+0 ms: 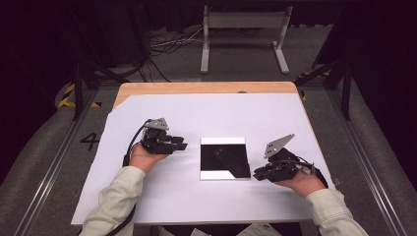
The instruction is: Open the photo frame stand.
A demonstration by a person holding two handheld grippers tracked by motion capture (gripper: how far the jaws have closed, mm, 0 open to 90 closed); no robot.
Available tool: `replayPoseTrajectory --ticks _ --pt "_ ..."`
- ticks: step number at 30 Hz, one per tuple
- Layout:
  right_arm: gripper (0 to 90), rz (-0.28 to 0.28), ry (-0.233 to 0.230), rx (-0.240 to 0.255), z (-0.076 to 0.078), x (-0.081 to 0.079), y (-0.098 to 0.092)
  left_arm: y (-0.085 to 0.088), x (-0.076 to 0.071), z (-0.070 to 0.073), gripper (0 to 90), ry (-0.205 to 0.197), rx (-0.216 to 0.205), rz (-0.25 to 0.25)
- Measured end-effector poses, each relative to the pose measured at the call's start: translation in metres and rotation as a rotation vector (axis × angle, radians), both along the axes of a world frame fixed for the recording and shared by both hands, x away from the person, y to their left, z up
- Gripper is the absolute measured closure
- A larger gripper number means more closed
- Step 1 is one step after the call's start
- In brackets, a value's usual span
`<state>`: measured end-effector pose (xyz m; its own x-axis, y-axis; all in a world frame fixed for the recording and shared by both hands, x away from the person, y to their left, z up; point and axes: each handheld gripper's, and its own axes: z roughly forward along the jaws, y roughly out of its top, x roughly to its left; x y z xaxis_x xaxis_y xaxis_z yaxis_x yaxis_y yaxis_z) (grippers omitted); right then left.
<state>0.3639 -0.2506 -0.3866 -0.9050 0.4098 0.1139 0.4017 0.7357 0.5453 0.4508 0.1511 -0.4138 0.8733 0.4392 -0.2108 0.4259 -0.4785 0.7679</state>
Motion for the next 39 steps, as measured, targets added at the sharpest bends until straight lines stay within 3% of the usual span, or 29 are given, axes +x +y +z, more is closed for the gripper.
replayPoseTrajectory --ticks 10,39 --pt "78.2 0.005 0.018 -0.016 -0.009 0.002 0.005 0.000 0.000 0.000 64.0 0.001 -0.002 0.001" --pt "81.3 -0.040 0.065 -0.123 -0.028 0.011 0.013 -0.001 0.000 -0.001 63.2 0.010 -0.002 -0.004"
